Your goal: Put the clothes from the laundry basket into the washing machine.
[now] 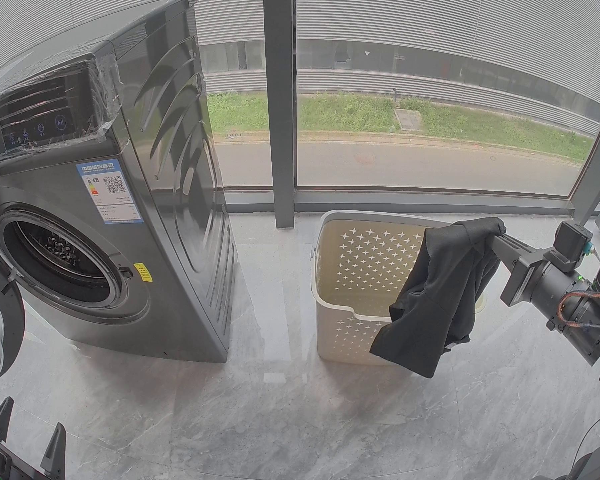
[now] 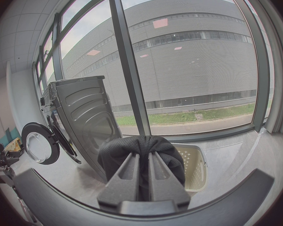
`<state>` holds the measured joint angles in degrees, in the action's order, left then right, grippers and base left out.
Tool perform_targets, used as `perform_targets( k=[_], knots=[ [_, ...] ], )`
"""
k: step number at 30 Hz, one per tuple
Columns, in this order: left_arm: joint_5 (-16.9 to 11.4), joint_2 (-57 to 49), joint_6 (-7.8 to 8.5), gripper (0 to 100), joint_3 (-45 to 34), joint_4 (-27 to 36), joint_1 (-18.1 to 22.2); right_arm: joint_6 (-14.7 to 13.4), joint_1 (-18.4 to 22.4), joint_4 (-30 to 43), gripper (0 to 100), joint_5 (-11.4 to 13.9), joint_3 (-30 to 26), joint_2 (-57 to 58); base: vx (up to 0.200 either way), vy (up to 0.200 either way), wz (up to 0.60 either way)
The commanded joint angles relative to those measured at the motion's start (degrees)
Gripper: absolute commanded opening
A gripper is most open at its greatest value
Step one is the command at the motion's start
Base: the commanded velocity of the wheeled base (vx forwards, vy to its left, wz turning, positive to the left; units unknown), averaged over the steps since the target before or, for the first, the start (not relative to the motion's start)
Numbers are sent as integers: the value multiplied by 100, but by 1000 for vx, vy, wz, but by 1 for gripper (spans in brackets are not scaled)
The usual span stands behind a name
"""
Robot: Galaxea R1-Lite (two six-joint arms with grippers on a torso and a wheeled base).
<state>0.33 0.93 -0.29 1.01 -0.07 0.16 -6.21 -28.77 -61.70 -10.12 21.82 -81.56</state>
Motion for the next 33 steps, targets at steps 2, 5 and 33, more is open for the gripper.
perform_targets(
  k=[2, 5, 33],
  knots=[
    [2, -93, -15, 100, -84, -1, 2, 5, -23, 0, 0, -17, -2, -36, 0, 200, 0],
    [2, -93, -23, 100, -84, -1, 2, 5, -23, 0, 0, -17, 15, -36, 0, 200, 0],
    [2, -93, -59, 100, -84, -1, 2, -4, -243, 0, 0, -17, -20, -36, 0, 200, 0]
  ],
)
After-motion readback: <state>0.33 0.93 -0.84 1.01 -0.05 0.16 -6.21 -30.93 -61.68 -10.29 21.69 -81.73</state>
